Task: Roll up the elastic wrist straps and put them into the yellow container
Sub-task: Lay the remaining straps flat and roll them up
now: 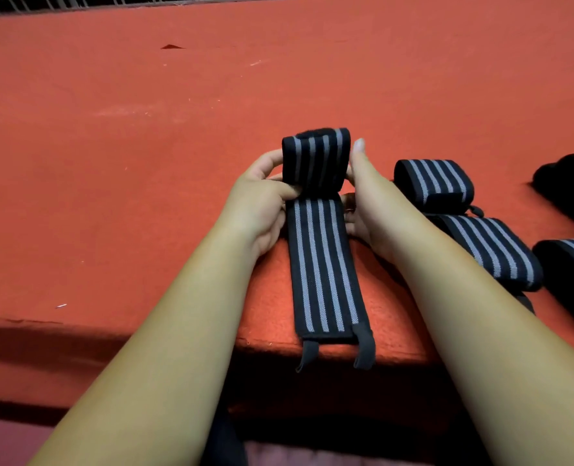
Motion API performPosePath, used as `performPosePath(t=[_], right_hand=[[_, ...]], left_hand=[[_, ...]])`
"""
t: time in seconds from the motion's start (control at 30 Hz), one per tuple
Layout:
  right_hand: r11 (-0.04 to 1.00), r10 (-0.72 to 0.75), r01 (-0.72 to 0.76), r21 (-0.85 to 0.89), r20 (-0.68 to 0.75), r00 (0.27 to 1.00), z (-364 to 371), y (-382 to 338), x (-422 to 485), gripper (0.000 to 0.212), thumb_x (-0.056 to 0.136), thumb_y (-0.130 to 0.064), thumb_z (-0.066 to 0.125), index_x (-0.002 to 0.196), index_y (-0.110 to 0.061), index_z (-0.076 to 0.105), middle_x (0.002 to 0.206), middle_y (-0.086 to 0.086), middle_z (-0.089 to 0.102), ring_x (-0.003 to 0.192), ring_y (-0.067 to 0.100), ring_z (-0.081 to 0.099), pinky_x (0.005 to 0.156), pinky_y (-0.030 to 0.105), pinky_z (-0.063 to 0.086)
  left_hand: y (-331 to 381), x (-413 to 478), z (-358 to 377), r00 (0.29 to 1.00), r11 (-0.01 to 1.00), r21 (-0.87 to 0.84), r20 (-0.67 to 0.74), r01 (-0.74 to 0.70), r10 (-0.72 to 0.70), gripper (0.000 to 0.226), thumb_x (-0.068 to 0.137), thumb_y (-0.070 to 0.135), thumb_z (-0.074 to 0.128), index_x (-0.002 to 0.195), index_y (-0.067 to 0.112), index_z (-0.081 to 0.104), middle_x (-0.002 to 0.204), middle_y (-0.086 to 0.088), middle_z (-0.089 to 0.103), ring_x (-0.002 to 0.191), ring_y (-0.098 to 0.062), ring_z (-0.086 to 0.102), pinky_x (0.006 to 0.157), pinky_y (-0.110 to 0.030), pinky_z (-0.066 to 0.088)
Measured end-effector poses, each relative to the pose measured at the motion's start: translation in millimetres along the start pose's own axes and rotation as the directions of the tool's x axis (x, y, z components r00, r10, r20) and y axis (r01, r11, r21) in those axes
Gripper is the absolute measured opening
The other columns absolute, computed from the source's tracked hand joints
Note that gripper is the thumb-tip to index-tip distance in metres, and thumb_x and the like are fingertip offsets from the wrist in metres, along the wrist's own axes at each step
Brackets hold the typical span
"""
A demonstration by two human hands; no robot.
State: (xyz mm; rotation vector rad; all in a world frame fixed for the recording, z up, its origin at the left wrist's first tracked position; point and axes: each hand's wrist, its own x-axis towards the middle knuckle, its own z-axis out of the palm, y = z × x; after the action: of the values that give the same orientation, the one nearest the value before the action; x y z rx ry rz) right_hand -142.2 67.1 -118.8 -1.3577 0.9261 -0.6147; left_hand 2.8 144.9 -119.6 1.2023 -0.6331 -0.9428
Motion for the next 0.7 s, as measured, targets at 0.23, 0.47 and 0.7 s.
performPosePath(t=[0.23, 0.47, 0.7], right_hand=[[0.981, -0.021, 0.013, 0.194, 0.04, 0.999, -5, 0, -4, 0.037, 0.102, -0.05, 0.057, 0.093, -0.017, 0.072, 0.076, 0.007, 0.061, 0.064, 0.02, 0.052, 0.066, 0.034, 0.04], [0.993, -0.098, 0.108, 0.057, -0.155, 0.983, -2, 4, 6, 0.024, 0.075, -0.026, 0.063, 0.083, -0.005, 0.073, 0.085, 0.015, 0.075, 0.081, 0.037, 0.068, 0.083, 0.063, 0.055], [0.975, -0.163, 0.176, 0.134, -0.099, 0.982, 7, 8, 2, 0.026, 0.094, -0.031, 0.063, 0.1, -0.012, 0.081, 0.105, 0.008, 0.083, 0.106, 0.031, 0.079, 0.105, 0.059, 0.058]], left_hand=[[3, -1, 5, 0.999, 1.0, -0.004, 0.009, 0.031, -0.031, 0.056, 0.096, -0.023, 0.043, 0.126, 0.013, 0.072, 0.088, -0.011, 0.08, 0.072, -0.018, 0.077, 0.065, -0.028, 0.062], [-6, -3, 3, 0.989, 0.98, 0.147, 0.048, 0.134, -0.142, 0.055, 0.113, 0.055, 0.047, 0.133, 0.009, 0.07, 0.129, -0.011, 0.077, 0.117, -0.025, 0.076, 0.102, -0.047, 0.06], [-19, -10, 10, 0.993, 0.785, 0.612, 0.117, -0.098, 0.033, 0.081, 0.106, 0.07, 0.034, 0.174, 0.028, 0.017, 0.174, 0.006, 0.035, 0.159, -0.011, 0.035, 0.132, -0.035, 0.024]])
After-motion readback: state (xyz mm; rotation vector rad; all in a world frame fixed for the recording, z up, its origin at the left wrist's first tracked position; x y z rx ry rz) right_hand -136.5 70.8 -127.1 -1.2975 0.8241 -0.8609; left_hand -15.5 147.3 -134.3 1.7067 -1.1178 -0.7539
